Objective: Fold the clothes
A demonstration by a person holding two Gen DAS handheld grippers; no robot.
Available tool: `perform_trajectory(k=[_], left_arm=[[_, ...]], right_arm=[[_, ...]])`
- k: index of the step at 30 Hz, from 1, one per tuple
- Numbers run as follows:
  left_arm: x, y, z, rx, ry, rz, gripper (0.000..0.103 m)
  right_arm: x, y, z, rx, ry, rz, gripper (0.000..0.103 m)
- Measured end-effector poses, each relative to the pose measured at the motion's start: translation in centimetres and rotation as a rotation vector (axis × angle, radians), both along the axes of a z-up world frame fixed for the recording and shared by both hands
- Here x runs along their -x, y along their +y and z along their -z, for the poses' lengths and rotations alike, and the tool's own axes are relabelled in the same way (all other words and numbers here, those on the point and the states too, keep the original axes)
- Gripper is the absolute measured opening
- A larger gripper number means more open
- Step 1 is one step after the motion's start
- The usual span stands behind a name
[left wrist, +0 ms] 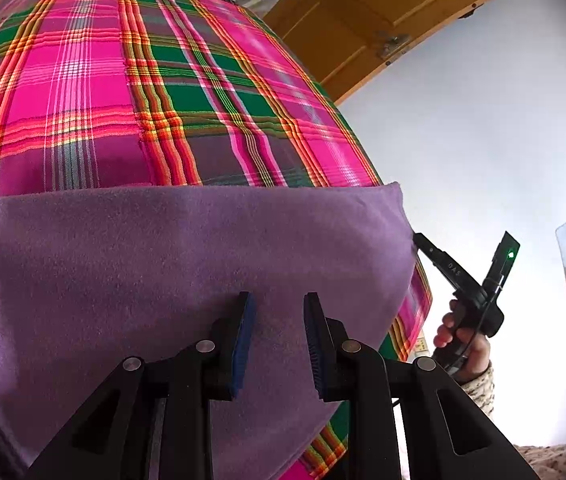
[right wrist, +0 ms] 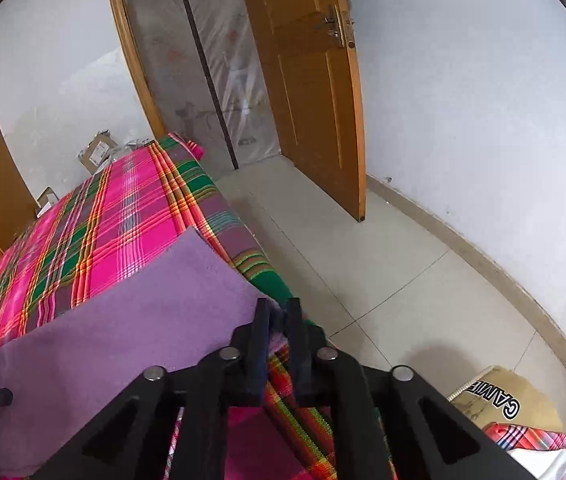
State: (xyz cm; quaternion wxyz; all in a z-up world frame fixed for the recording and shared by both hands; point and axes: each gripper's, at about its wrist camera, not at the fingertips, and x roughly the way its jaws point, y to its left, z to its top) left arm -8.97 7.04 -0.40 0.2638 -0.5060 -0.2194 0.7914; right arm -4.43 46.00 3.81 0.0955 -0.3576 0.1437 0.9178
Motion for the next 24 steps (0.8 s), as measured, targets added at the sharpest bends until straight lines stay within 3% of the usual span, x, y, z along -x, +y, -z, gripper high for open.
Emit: perform_trajectory(k=[5, 9, 13, 17, 24], left_arm=[[0.0, 0.0, 0.0, 0.001, 0.001, -0.002, 0.026], [-0.2, 0.1, -0.3, 0.006, 0.006, 0.001, 0.026], [-0.2, 0.4, -0.7, 0.016, 0.015, 0.011, 0.026], [-0.2, 1.3, -1.4, 0.023, 0.029, 0.033, 0.026], [0.2, 2.9, -1.9, 0.03, 0.027, 0.069, 0.026]], right_arm=[[-0.9, 0.7, -0.4, 0.046, 0.029, 0.013, 0.015], [-1.6, 1.0, -0.6, 0.081, 0.05, 0.017, 0.035], [-1.7, 0.7, -0.5, 0.07, 0.052, 0.009, 0.042], [-1.0, 0.6, 0.4, 0.053, 0.008, 0.029, 0.042], [-0.6, 0.5, 0.7, 0.041, 0.006, 0.05, 0.043]])
